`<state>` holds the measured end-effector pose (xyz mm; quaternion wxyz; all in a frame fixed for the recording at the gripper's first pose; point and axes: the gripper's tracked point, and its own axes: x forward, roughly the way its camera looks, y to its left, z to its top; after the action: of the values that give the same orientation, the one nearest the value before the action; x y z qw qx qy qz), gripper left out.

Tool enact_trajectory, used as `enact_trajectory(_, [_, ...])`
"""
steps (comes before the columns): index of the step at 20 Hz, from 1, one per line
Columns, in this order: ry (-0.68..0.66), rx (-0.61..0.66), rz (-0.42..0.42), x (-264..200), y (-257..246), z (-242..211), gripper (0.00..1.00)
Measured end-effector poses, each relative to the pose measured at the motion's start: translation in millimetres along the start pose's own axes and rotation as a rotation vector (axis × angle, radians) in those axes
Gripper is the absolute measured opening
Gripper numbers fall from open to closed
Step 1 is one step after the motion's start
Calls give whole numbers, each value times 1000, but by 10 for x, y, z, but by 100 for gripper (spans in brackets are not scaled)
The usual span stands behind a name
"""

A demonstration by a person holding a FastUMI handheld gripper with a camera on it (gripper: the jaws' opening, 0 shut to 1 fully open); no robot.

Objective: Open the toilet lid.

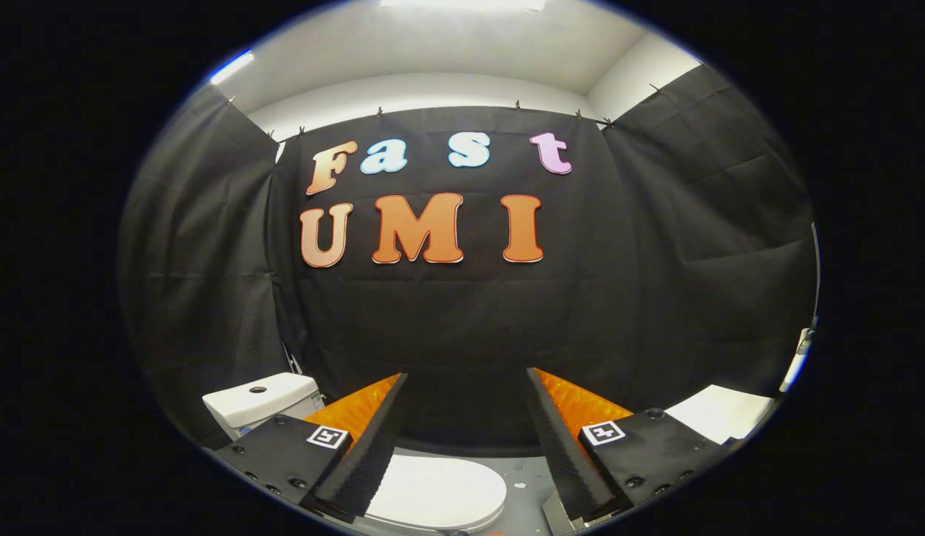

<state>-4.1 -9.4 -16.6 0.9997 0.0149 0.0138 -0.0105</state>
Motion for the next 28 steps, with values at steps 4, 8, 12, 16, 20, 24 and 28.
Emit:
enact_trajectory(4, [16,14,1,2,-5,-82,98])
enact_trajectory(8, [28,23,11,-16,12,-225,98])
enact_trajectory(12, [75,61,35,-56,-3,-653,98])
enact_trajectory(16, [133,131,30,-103,-117,-1204,98])
enact_trajectory(20, [204,238,-7,-123,-306,-1770,99])
enact_trajectory(24, [279,321,-36,-165,-398,-2437,99])
enact_trajectory(28, [374,352,-59,-244,-408,-3163,99])
